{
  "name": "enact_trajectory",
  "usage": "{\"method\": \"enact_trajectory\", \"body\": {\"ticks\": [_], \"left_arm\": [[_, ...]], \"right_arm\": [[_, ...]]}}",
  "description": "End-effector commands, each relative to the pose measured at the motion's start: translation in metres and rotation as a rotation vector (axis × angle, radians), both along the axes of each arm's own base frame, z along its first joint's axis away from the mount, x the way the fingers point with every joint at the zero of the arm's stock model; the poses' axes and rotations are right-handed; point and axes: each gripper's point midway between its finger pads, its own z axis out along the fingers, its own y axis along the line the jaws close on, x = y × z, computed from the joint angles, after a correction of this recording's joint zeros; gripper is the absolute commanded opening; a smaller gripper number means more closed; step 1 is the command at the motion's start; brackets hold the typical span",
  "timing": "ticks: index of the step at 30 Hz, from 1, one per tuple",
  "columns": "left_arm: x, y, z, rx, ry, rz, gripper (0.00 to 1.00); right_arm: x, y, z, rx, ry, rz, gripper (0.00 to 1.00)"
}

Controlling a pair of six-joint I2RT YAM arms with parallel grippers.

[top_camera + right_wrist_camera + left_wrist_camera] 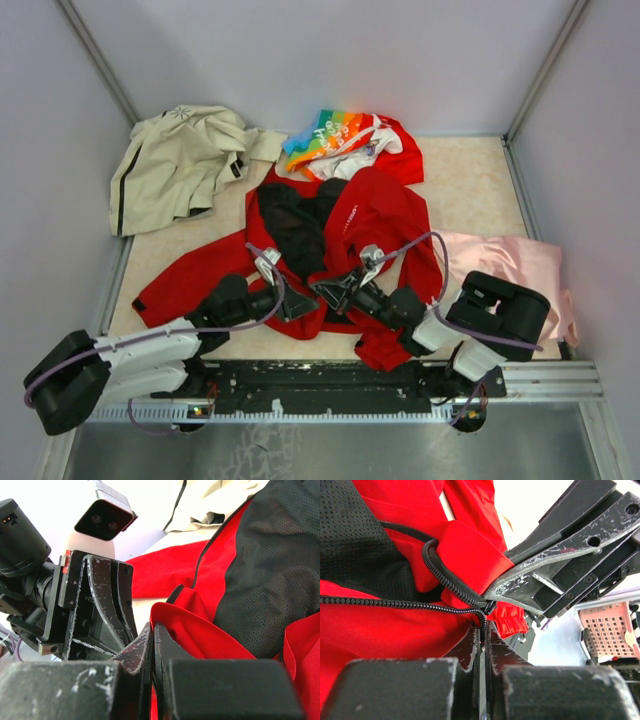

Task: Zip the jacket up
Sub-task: Insert the zipper into the jacket.

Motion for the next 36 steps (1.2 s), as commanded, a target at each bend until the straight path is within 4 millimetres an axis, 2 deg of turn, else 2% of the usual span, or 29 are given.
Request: {"method": "enact_trajectory", "body": {"ticks": [1,6,10,12,16,21,28,32,36], "left_arm": [[-0.016,-0.002,-0.010,0.056,-0.002,-0.097,0.00],[-0.004,0.004,0.001,0.040,-0.052,-0.021,0.00],[0.002,0.005,0.000,0.051,-0.053,0.007,0.00],[0.002,0.004,-0.003,0.053,-0.041,0.009,0.00],[0.000,0.002,-0.005,0.047,-0.032,-0.005,0.00],[-0.001,0.002,-0.004,0.044,-0.036,-0.017,0.00],[-0.002,0.001,0.005,0.032,-0.058,-0.032,0.00],[-0.002,0.001,0.007,0.028,-0.063,-0.031,0.00],[-0.003,0.001,0.006,0.021,-0.057,-0.033,0.00]], "right_arm": [[0.003,-0.001,0.064,0.181,-0.139,-0.018,0.00],[0.003,-0.003,0.057,0.135,-0.118,-0.011,0.02],[0.002,-0.002,0.054,0.066,-0.099,0.004,0.18],[0.002,0.002,0.040,-0.039,-0.062,0.024,0.25],[-0.002,-0.005,0.029,-0.165,-0.033,0.029,0.33],[-0.008,-0.032,0.016,-0.343,-0.021,-0.005,0.35],[-0.027,-0.060,0.031,-0.479,0.000,0.012,0.36],[-0.040,-0.054,0.034,-0.515,0.070,0.075,0.33],[-0.048,-0.042,0.016,-0.563,0.205,0.110,0.29]]}}
